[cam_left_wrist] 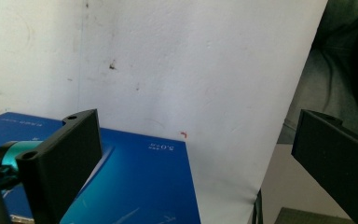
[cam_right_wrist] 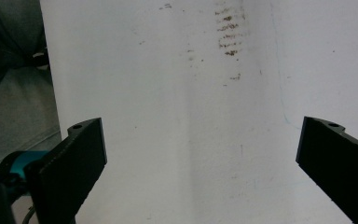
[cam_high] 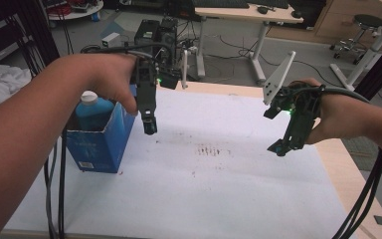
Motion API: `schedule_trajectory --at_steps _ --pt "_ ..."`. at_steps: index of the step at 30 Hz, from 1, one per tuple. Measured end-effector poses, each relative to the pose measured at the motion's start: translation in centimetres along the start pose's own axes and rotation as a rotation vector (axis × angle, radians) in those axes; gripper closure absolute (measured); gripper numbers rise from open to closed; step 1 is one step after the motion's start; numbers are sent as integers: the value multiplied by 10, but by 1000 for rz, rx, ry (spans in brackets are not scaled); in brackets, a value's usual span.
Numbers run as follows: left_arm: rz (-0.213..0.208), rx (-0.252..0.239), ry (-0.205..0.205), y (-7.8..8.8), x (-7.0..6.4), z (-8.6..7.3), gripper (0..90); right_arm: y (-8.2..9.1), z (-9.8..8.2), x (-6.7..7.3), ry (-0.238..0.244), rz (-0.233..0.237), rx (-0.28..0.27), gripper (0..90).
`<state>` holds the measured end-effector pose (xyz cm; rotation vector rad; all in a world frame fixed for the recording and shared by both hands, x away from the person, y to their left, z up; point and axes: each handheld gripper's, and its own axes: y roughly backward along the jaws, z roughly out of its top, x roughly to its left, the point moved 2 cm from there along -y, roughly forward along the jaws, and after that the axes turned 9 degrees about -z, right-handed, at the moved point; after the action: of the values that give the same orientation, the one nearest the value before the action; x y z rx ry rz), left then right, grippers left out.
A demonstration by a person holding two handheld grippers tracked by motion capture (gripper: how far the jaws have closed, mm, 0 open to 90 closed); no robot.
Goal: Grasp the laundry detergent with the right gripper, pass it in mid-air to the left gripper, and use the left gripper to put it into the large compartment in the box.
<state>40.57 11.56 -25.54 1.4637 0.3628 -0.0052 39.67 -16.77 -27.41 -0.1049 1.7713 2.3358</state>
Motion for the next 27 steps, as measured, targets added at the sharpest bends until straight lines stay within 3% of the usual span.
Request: schedule_trajectory --at_steps 16,27 --pt "-7 8 -33 25 -16 10 17 -6 -6 -3 -8 -3 17 7" --pt "-2 28 -25 24 -16 9 17 -6 -5 -3 -1 -10 9 7"
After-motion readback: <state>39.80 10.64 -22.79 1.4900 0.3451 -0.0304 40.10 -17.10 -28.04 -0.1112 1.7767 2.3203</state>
